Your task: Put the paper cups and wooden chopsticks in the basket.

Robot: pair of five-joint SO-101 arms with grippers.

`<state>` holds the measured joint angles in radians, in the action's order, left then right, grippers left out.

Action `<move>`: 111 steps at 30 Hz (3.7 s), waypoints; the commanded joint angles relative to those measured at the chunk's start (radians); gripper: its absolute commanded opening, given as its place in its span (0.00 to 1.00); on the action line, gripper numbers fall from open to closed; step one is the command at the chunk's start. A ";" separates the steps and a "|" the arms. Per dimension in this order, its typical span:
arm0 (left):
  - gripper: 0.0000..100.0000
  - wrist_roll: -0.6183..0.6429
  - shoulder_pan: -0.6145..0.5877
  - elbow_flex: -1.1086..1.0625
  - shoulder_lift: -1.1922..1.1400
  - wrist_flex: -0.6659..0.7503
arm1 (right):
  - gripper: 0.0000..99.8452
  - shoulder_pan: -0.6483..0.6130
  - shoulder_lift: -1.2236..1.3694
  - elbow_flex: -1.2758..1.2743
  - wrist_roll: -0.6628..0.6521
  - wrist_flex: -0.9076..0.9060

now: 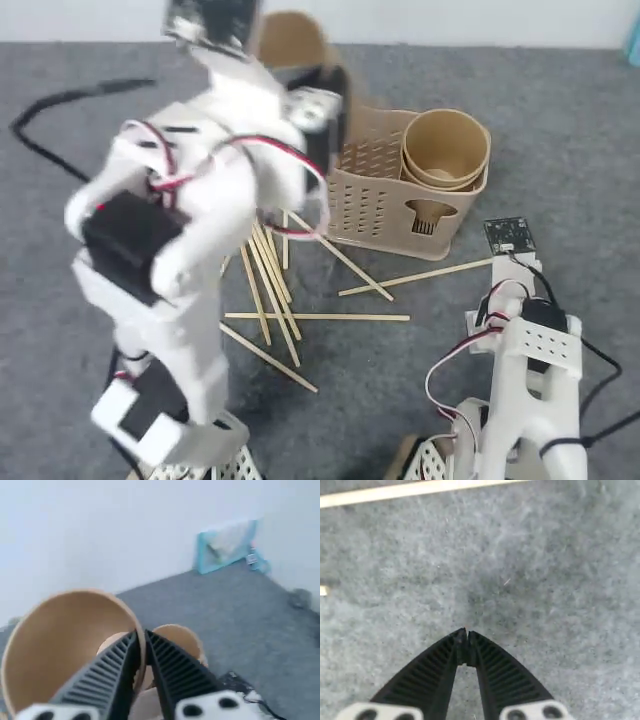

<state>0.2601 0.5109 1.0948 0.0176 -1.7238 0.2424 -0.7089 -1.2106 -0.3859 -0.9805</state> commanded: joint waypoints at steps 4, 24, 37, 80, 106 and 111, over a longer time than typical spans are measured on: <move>0.01 -0.046 0.132 0.128 -0.107 -0.026 | 0.01 -0.008 -0.025 0.000 0.002 0.015; 0.01 -0.304 0.193 0.191 -0.420 0.124 | 0.01 -0.039 -0.028 -0.002 0.002 0.015; 0.01 -0.321 0.192 0.189 -0.522 0.137 | 0.01 -0.050 -0.030 -0.009 -0.037 0.015; 0.01 -0.038 0.137 0.562 -0.414 -0.038 | 0.01 -0.051 -0.030 -0.011 -0.037 0.016; 0.01 -0.037 0.173 -1.589 0.626 1.369 | 0.01 -0.051 -0.030 -0.009 -0.037 0.027; 0.01 -0.037 0.180 -1.739 0.552 1.560 | 0.01 -0.051 -0.030 -0.009 -0.037 0.027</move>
<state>0.2156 0.6782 -0.6007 0.5915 -0.2785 0.2041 -0.7089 -1.2259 -0.4058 -0.9697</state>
